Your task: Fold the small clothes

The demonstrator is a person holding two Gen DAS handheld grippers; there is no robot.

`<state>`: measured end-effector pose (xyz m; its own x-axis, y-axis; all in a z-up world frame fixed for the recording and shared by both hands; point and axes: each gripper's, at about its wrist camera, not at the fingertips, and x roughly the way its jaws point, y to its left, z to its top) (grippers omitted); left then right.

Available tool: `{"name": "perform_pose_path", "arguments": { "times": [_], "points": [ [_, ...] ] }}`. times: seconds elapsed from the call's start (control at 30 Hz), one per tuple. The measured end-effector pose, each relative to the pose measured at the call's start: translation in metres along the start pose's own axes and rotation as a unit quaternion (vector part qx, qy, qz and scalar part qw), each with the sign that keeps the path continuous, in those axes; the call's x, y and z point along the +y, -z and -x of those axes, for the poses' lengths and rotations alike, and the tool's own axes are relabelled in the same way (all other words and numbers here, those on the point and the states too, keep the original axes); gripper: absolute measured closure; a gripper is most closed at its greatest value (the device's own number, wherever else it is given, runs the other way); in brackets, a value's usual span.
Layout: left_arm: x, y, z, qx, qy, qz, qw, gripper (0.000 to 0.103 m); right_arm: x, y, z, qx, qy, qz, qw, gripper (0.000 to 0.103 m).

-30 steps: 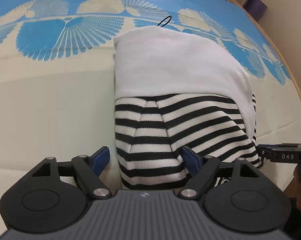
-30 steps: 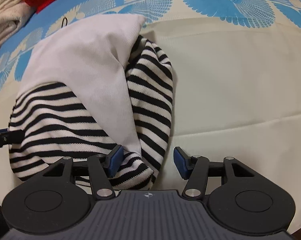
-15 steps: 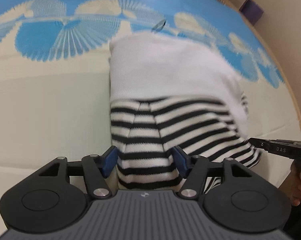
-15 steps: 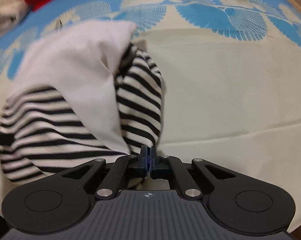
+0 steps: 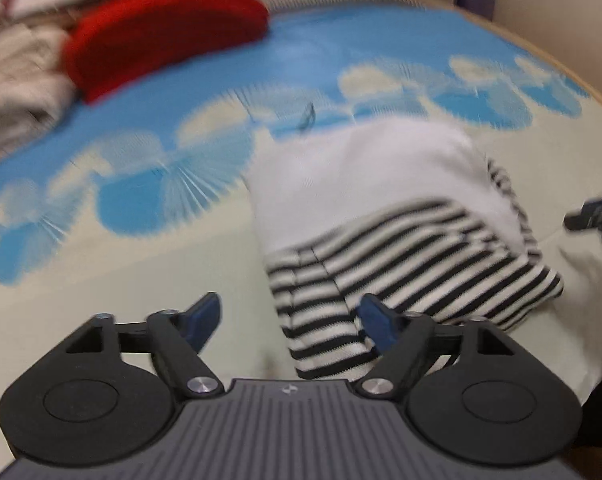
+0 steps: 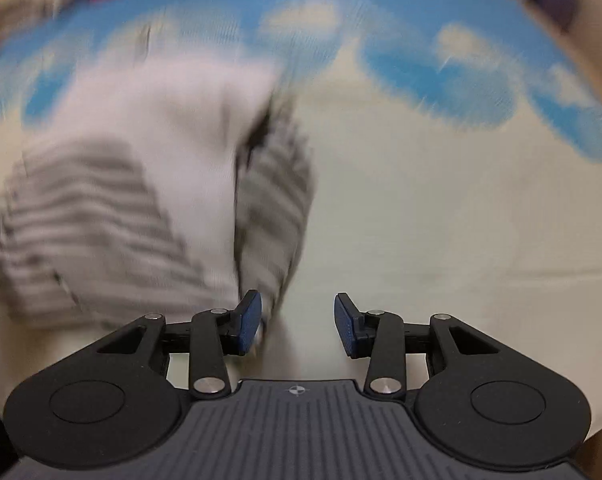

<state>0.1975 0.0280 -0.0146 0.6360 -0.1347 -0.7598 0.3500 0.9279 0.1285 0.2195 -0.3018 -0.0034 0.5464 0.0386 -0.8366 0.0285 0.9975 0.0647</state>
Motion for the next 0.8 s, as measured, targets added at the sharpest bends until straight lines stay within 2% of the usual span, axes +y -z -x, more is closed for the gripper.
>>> {"name": "perform_pose_path", "arguments": {
  "times": [0.13, 0.23, 0.33, 0.47, 0.53, 0.6, 0.7, 0.8],
  "points": [
    [-0.01, 0.009, 0.06, -0.066, -0.018, 0.021, 0.9974, 0.002, -0.006, 0.008, 0.066, -0.113, -0.005, -0.022, 0.993, 0.024],
    [-0.024, 0.027, 0.093, -0.088, -0.018, 0.053, 0.9946, 0.001, 0.004, 0.036, 0.101, -0.158, -0.023, -0.011, 0.987, 0.014],
    [-0.038, 0.05, 0.107, -0.077, -0.007, 0.074, 0.9943, 0.001, 0.017, 0.063, 0.12, -0.188, -0.031, -0.006, 0.982, 0.009],
    [-0.061, 0.082, 0.117, -0.073, -0.023, 0.084, 0.9936, 0.001, 0.037, 0.094, 0.132, -0.187, -0.031, 0.002, 0.982, 0.009],
    [-0.067, 0.091, 0.115, -0.058, -0.024, 0.094, 0.9936, 0.001, 0.047, 0.103, 0.132, -0.174, -0.031, 0.008, 0.984, 0.009],
    [-0.07, 0.092, 0.115, -0.058, -0.022, 0.108, 0.9922, 0.001, 0.058, 0.108, 0.128, -0.158, -0.033, 0.02, 0.987, 0.009],
    [-0.069, 0.091, 0.113, -0.076, -0.042, 0.111, 0.9901, 0.001, 0.077, 0.113, 0.126, -0.159, -0.027, 0.059, 0.985, 0.009],
    [-0.064, 0.09, 0.107, -0.073, -0.029, 0.121, 0.9896, 0.001, 0.085, 0.112, 0.122, -0.156, -0.024, 0.067, 0.985, 0.009]
  ]
}}
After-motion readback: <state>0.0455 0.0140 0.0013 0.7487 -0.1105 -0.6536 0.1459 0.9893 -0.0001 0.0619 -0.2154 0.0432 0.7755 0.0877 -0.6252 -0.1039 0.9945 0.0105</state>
